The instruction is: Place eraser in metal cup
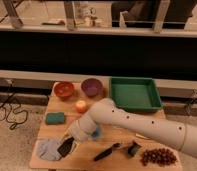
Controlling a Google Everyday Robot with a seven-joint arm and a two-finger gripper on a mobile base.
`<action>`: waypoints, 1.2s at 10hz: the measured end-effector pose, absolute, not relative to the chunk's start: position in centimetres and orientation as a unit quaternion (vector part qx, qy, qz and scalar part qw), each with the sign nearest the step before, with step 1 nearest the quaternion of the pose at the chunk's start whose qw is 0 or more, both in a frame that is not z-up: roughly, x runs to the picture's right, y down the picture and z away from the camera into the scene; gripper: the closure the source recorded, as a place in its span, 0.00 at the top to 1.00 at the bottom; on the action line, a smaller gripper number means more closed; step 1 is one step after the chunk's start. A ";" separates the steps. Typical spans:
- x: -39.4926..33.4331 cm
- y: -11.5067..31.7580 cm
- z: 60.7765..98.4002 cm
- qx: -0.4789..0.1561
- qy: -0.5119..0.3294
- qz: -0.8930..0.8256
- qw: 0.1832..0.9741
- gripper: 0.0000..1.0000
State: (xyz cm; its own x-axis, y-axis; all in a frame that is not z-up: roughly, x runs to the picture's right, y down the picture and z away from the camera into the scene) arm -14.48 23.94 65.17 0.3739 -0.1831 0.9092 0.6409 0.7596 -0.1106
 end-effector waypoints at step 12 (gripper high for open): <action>-16.9 18.2 68.5 -0.206 -0.487 -0.267 0.806 0.01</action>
